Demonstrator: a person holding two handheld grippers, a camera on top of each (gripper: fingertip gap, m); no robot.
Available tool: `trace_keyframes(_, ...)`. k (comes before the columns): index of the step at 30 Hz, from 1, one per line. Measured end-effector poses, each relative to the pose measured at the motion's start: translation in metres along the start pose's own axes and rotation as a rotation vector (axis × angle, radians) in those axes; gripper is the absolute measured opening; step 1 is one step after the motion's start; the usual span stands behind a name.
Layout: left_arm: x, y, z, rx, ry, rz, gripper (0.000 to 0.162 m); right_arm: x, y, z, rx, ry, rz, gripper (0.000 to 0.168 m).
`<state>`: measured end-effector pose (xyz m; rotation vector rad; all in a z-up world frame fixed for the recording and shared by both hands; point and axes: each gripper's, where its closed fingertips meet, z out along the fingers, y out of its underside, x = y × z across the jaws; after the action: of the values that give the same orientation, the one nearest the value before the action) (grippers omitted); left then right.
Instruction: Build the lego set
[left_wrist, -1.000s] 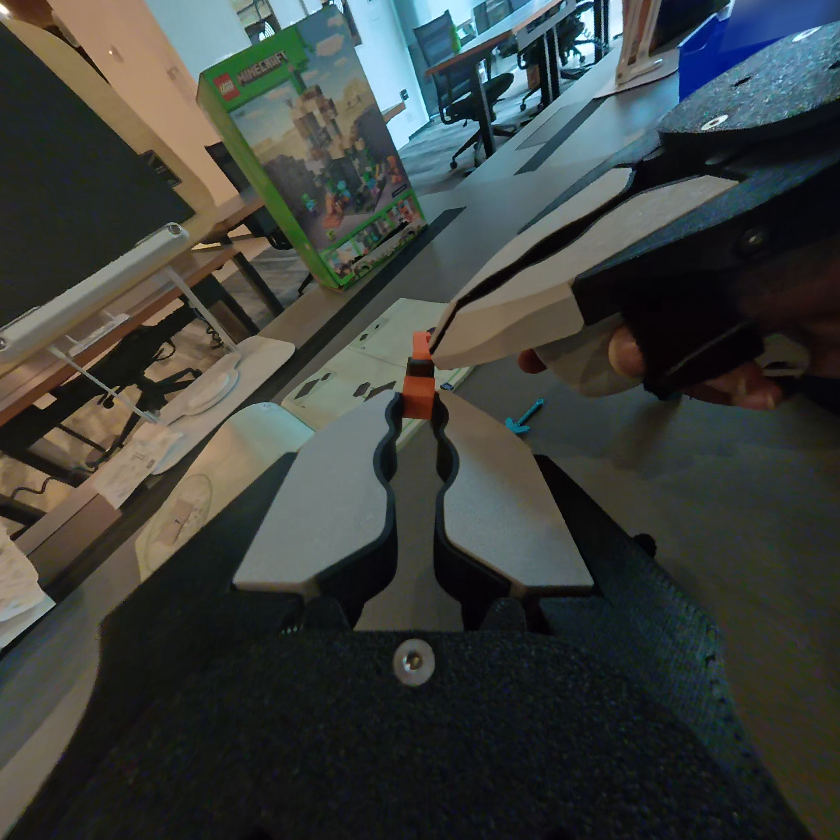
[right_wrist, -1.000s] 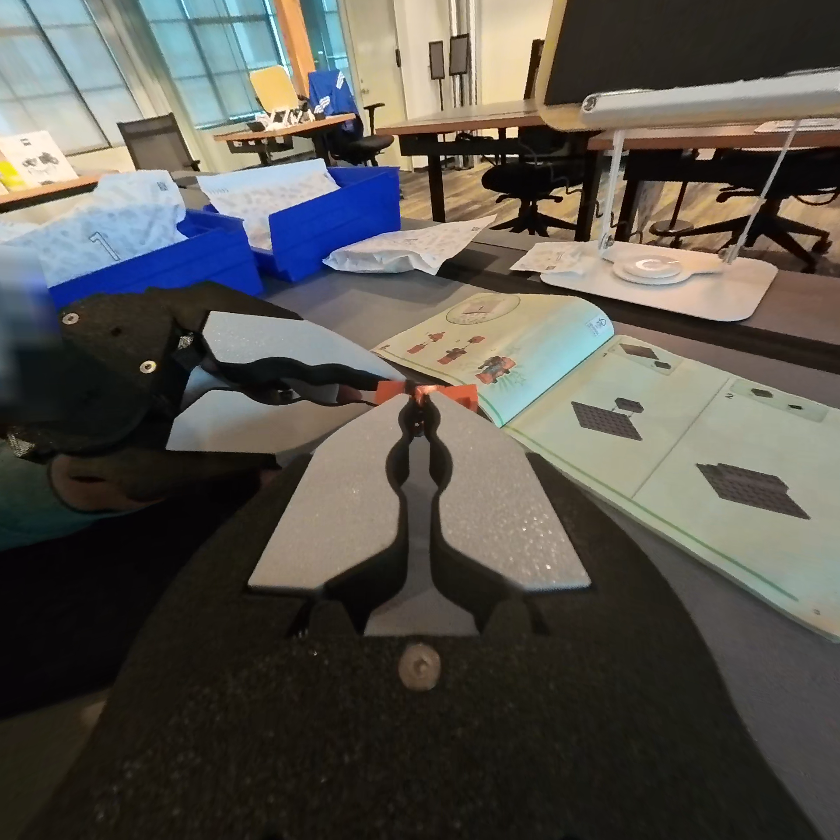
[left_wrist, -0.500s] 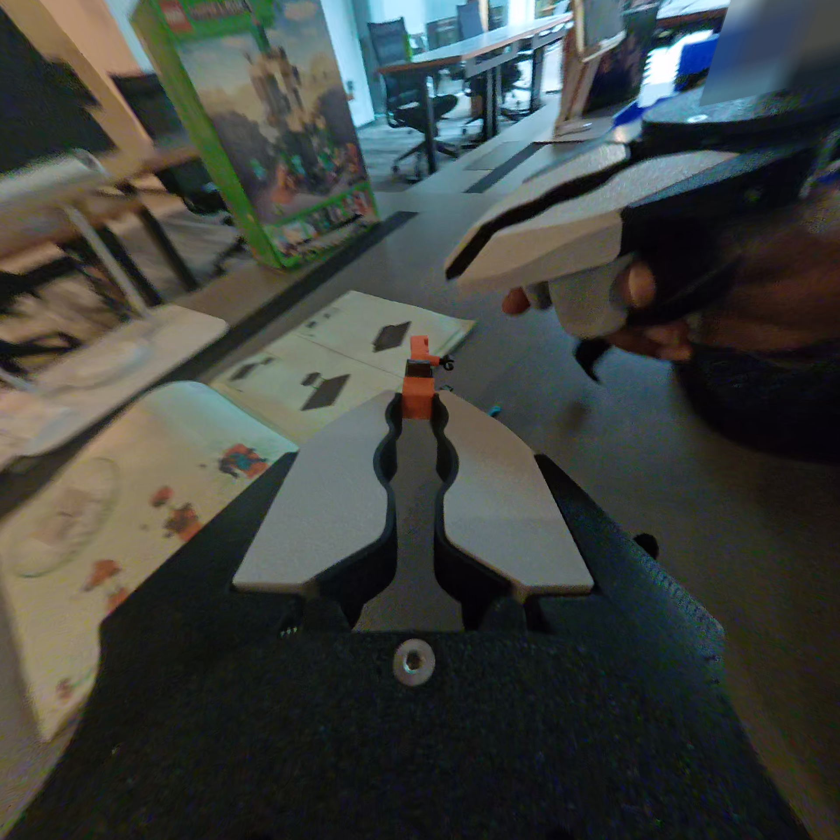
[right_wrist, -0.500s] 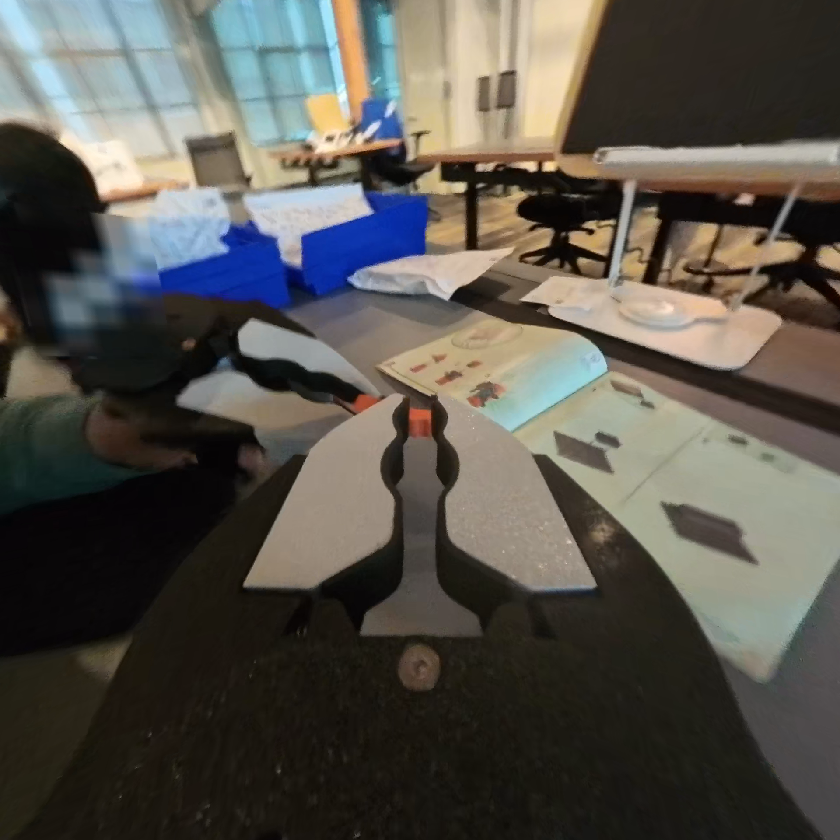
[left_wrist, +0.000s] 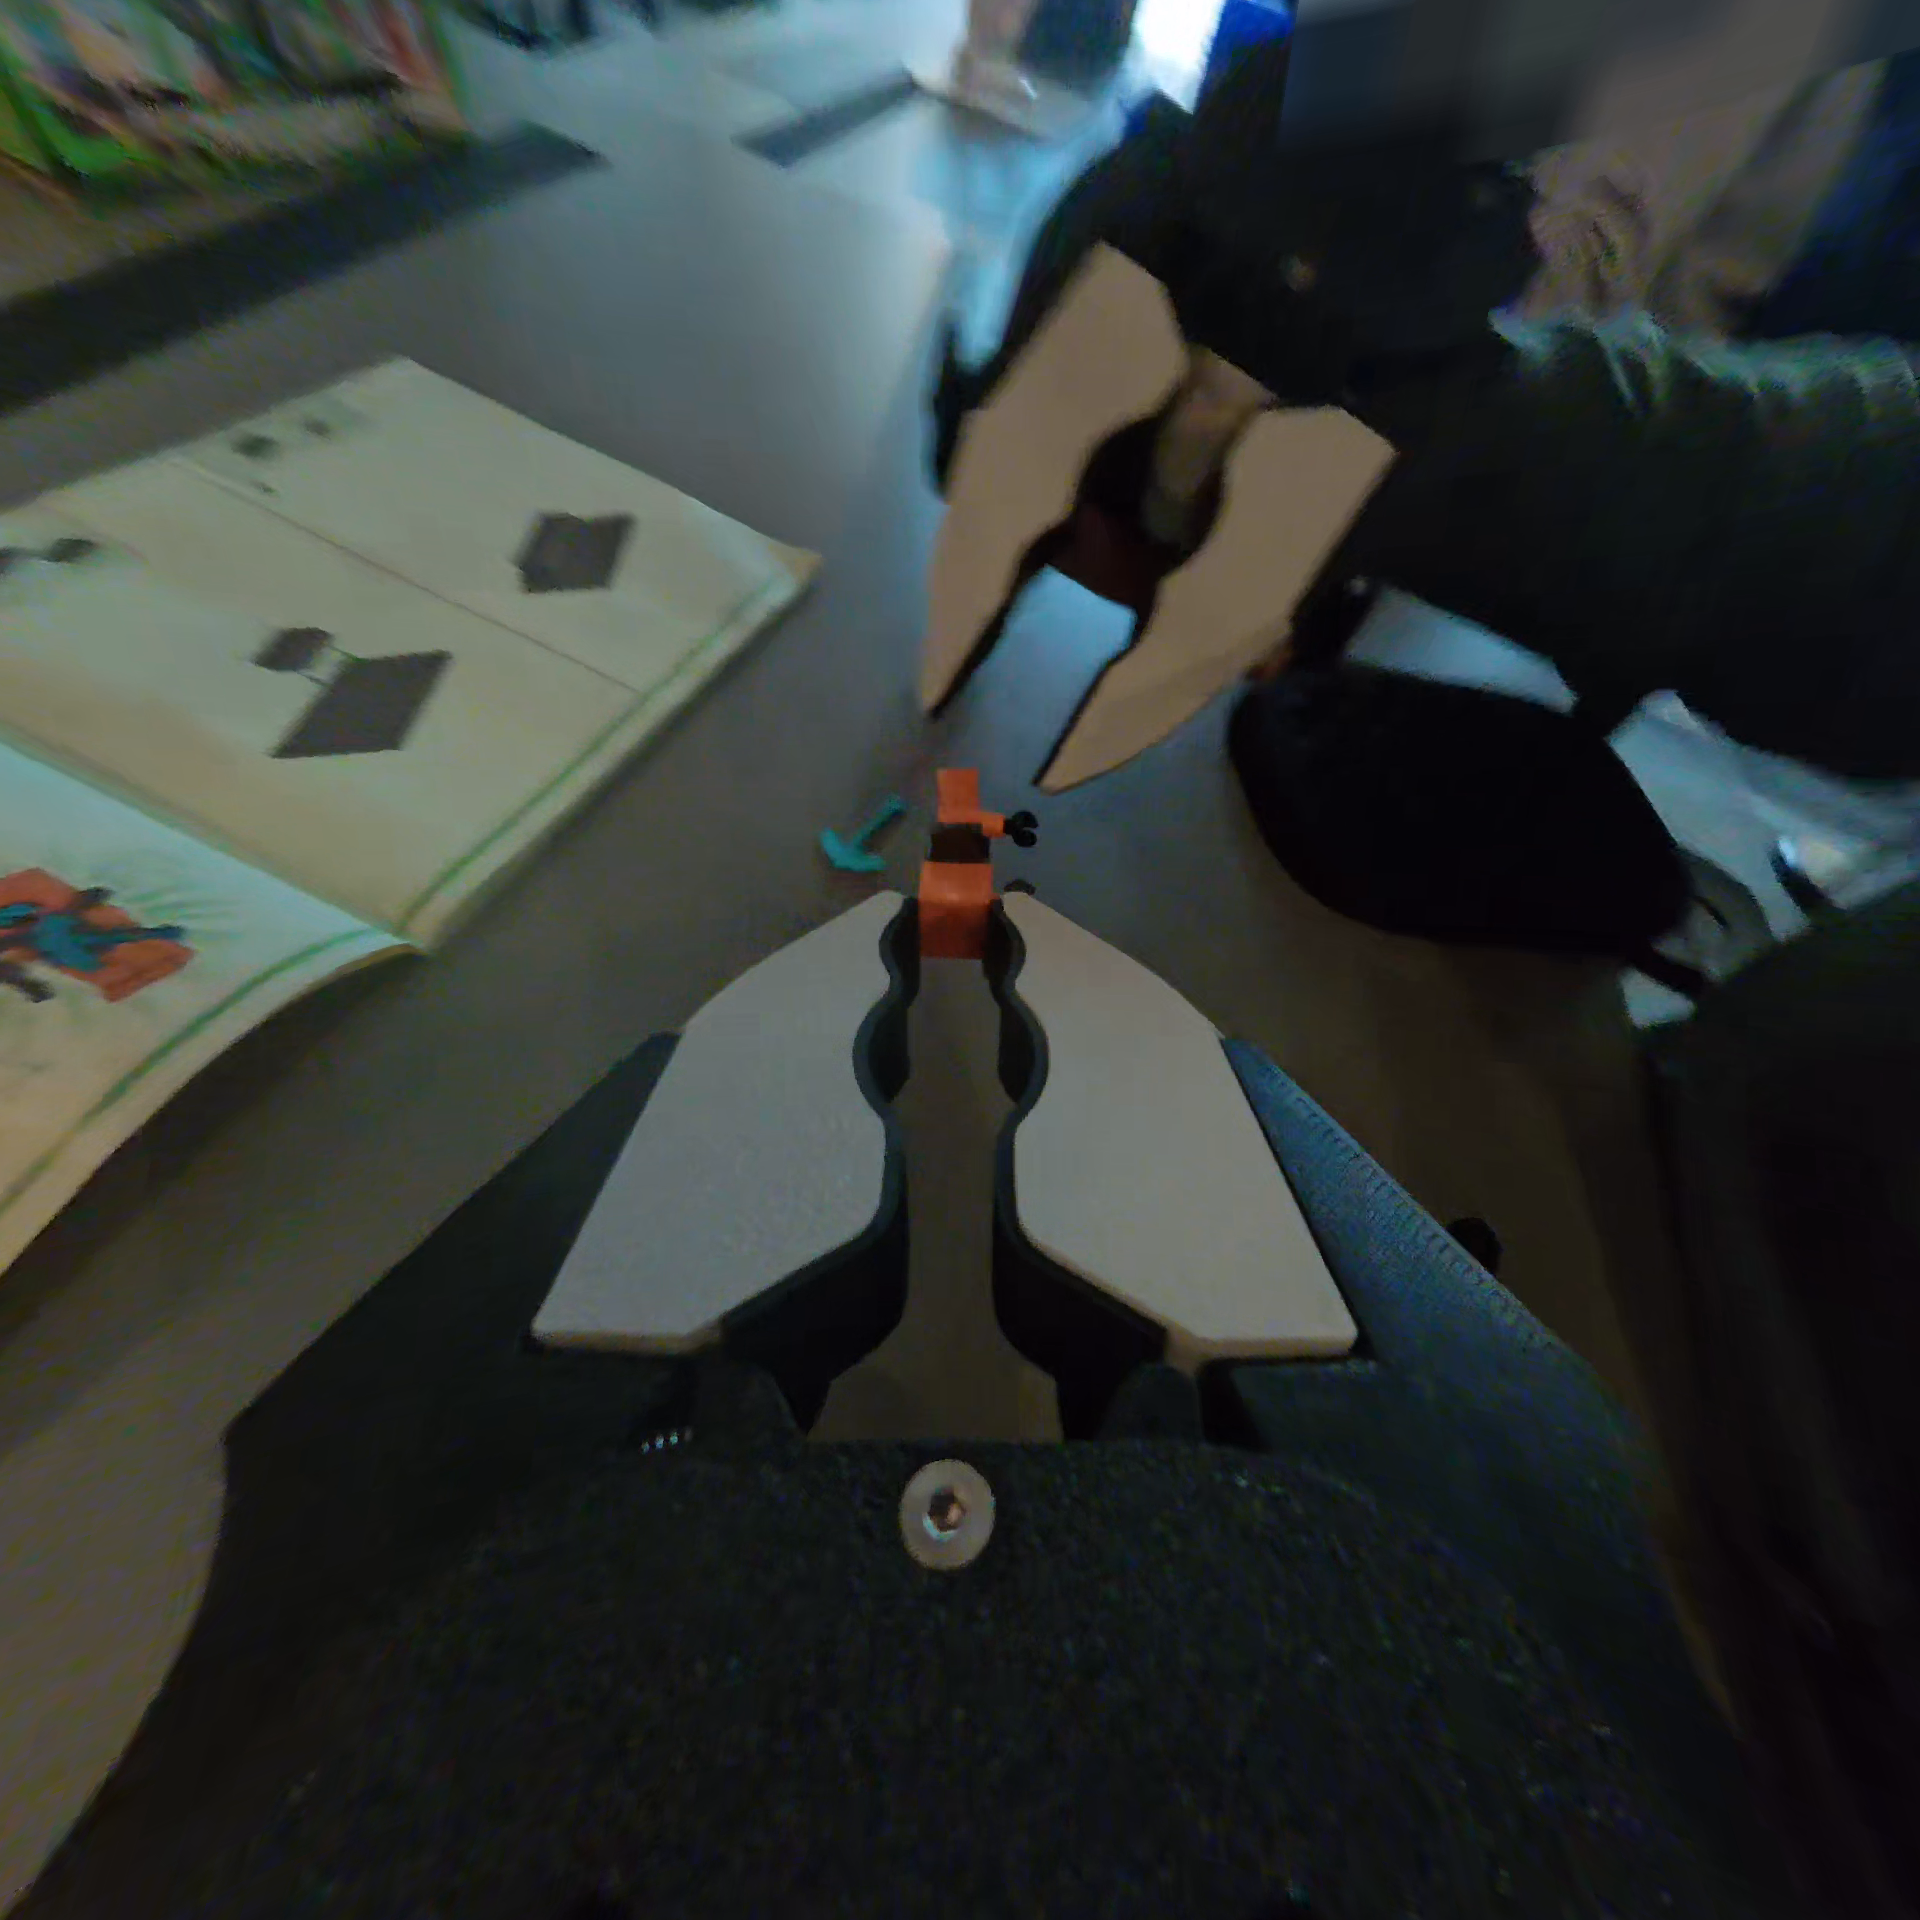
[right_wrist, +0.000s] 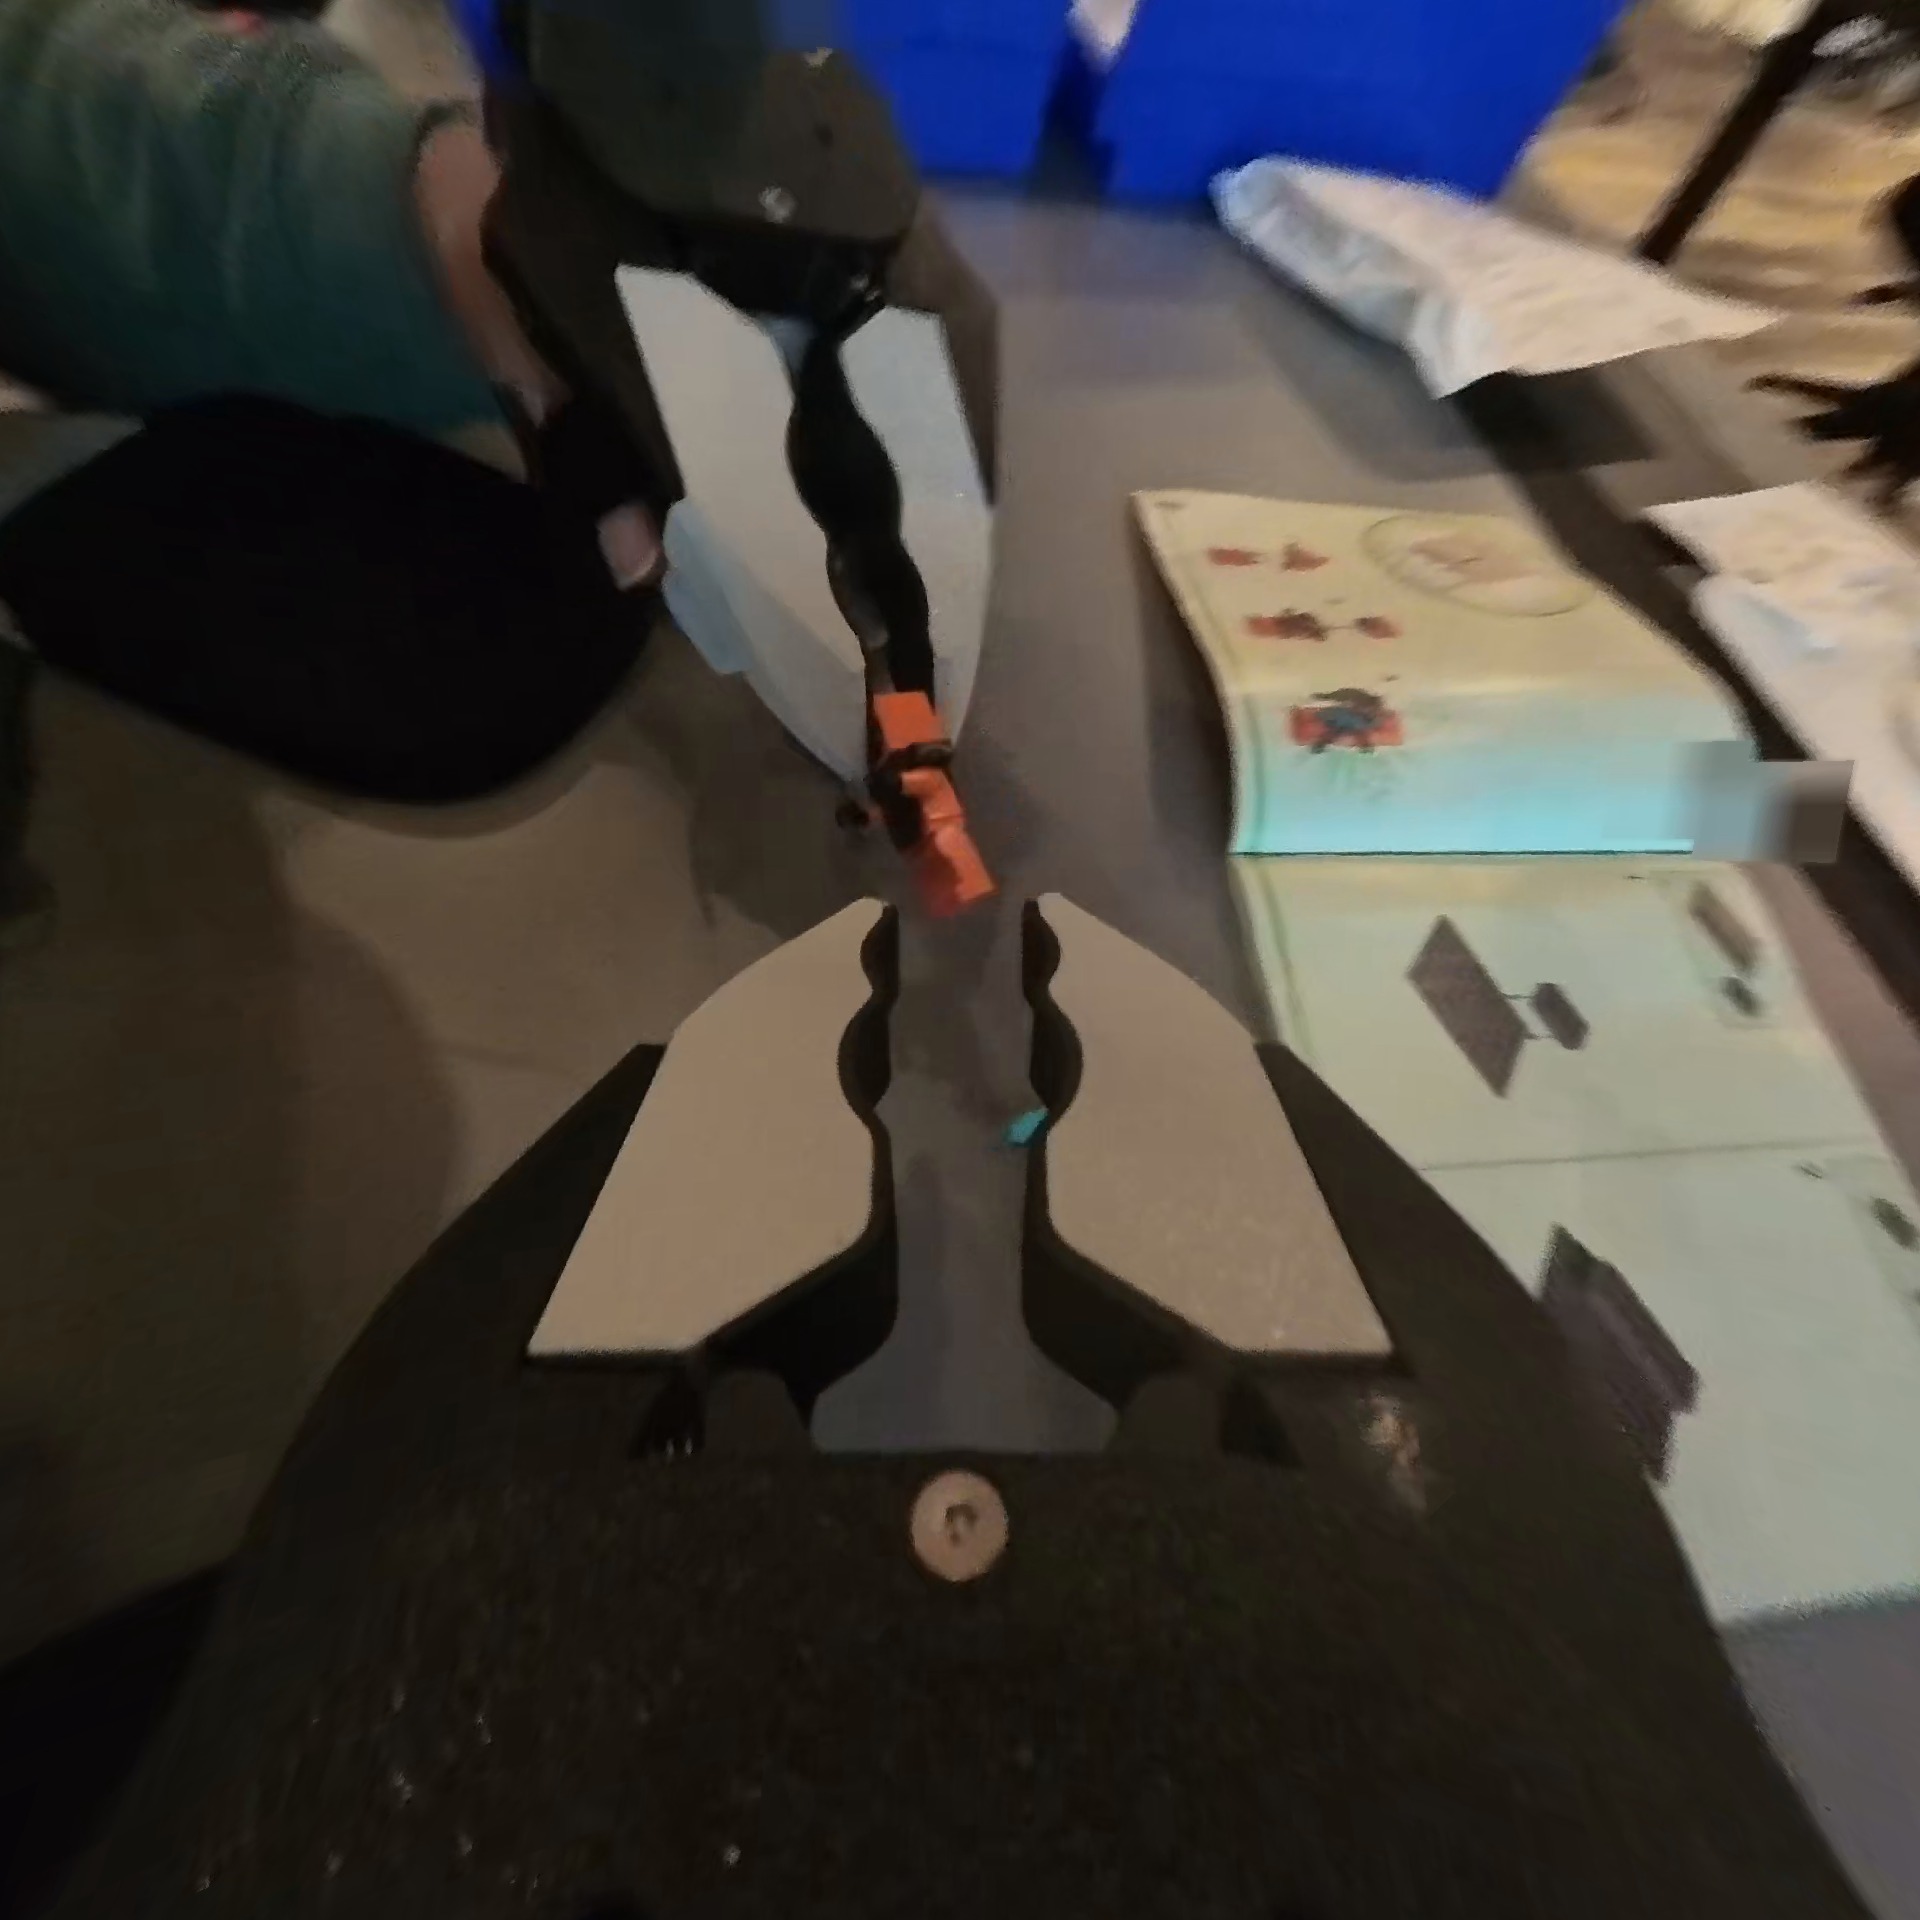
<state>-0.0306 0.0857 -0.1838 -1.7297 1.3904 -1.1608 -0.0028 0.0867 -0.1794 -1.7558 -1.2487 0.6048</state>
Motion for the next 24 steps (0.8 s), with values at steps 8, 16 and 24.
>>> trace_keyframes(8, 0.015, 0.005, 0.0, -0.222, 0.063, 0.137, 0.013, -0.027, 0.003, 0.019, -0.08, -0.227, -0.01, 0.014)
trace_keyframes(16, 0.035, -0.017, -0.023, -0.128, 0.165, 0.143, 0.027, -0.039, -0.015, 0.01, 0.162, -0.321, 0.196, 0.01)
trace_keyframes(24, 0.058, -0.039, -0.042, 0.209, 0.253, 0.18, 0.029, -0.061, -0.061, -0.032, 0.56, -0.603, 0.501, 0.01)
